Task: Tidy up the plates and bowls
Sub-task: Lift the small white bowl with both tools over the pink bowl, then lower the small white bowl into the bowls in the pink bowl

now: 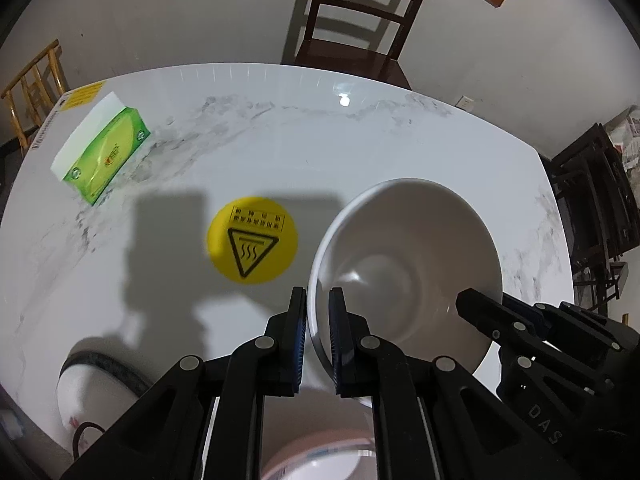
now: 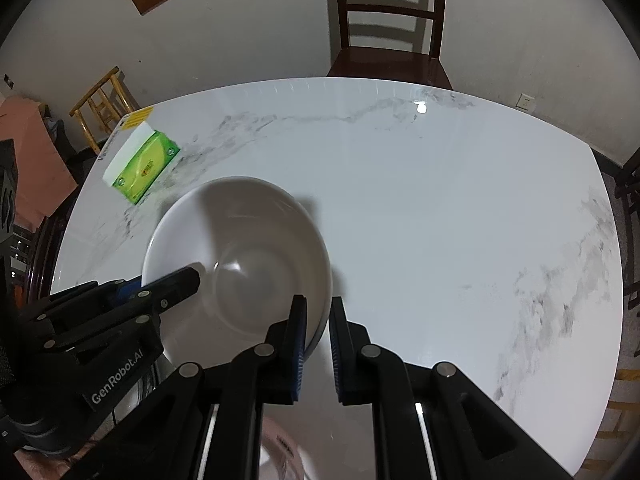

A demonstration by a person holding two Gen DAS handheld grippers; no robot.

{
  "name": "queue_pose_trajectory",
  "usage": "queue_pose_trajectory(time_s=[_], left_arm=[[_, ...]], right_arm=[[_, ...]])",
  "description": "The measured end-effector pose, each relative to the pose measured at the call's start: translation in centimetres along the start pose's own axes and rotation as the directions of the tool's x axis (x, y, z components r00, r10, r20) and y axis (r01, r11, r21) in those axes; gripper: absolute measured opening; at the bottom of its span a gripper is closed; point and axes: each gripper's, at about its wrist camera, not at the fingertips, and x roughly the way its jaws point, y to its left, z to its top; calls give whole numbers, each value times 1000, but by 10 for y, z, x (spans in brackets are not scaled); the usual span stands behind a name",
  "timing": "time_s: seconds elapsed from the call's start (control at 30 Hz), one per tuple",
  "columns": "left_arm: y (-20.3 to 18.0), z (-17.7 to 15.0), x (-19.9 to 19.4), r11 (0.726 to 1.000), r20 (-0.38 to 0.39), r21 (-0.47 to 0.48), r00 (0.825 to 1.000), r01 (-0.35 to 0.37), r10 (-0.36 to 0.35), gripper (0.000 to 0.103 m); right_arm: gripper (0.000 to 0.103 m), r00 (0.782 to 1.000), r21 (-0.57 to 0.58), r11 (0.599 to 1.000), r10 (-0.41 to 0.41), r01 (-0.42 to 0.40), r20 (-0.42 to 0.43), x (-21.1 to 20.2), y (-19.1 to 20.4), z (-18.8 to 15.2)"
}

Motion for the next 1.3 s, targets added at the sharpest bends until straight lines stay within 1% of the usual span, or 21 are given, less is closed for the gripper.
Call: queue_pose_trajectory(time_s=[0.4,0.57,0.73,1.03,1.3], left_arm=[[3,-55,-36,1000,8,8,1000,3,-3,8],[5,-75,-45,1000,6,17,1000,6,-6,8],[11,-94,-52,1000,8,5,1000,10,-10,8],[18,-125,-52,1000,-21,2,1000,18,-18,8],[22,-144,-46,1000,-51,-8,998,21,-21,8]], right_arm=[[12,1000,-21,1000,7,-7,8,-33,18,-57],[12,1000,-32,999,1,-1,8,-40,26,-77],[12,1000,-39,999,9,-8,5,-43,34,-96],[12,1000,-39,999,18,-19,-13,-41,41,-123],[12,999,-43,999,20,-21,-26,-38,44,-137]])
